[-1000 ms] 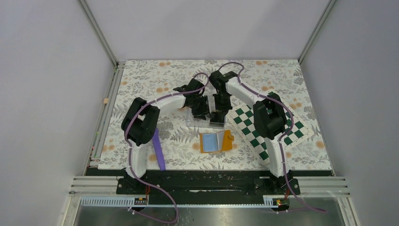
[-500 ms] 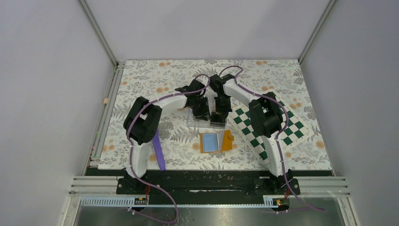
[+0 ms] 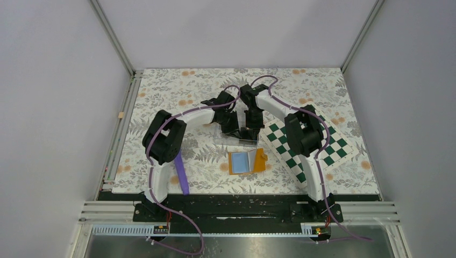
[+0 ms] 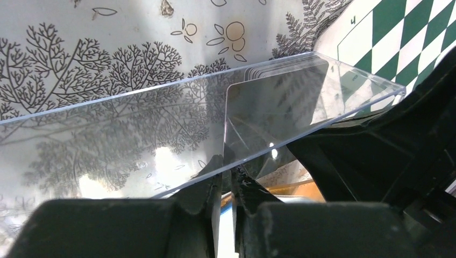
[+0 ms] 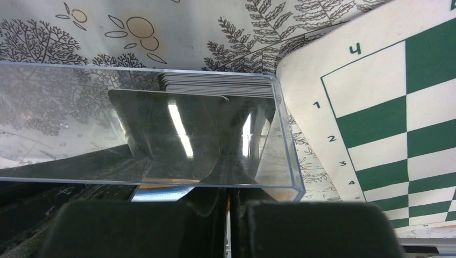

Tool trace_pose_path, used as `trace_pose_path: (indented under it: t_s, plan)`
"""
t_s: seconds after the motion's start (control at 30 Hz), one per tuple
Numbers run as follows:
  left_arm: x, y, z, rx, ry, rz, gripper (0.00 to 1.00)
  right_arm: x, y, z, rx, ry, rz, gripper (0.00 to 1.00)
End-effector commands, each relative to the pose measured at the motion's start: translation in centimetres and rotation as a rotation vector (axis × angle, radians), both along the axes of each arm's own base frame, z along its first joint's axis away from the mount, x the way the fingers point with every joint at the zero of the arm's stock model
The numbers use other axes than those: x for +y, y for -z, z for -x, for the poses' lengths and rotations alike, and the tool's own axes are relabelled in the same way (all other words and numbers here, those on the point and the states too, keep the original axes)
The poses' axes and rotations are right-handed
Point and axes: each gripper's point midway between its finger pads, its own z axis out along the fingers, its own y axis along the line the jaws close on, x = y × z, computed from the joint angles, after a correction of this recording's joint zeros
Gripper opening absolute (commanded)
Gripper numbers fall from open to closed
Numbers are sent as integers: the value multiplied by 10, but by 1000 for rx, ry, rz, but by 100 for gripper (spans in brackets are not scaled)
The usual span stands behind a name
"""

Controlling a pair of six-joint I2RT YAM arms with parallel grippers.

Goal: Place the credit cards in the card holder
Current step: Pick up the credit card from the storage box.

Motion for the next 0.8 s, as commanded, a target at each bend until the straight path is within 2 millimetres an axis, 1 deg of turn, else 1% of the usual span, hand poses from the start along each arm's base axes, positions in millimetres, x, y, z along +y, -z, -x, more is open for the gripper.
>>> trace_pose_path:
  t_s: [0.0,0.07,0.2,0.33,0.47,0.77]
  plan:
    - [-23,-22,-9,-50,25,106,7,15,-10,-4,-28,3,-68,0]
    - [-23,-27,-10,-65,26,112,5,15,-11,-5,-30,3,-70,0]
    - [-28,-38,-11,-87,38,154,5,17,-10,-4,-24,2,-81,0]
    - [-29,-42,-11,-99,43,163,13,19,-9,-2,-20,4,-91,0]
    - [-26,-46,-12,-120,42,149,20,19,-8,-2,-18,7,-94,0]
    - [-22,-50,-9,-163,91,41,30,20,-9,-2,-21,4,-98,0]
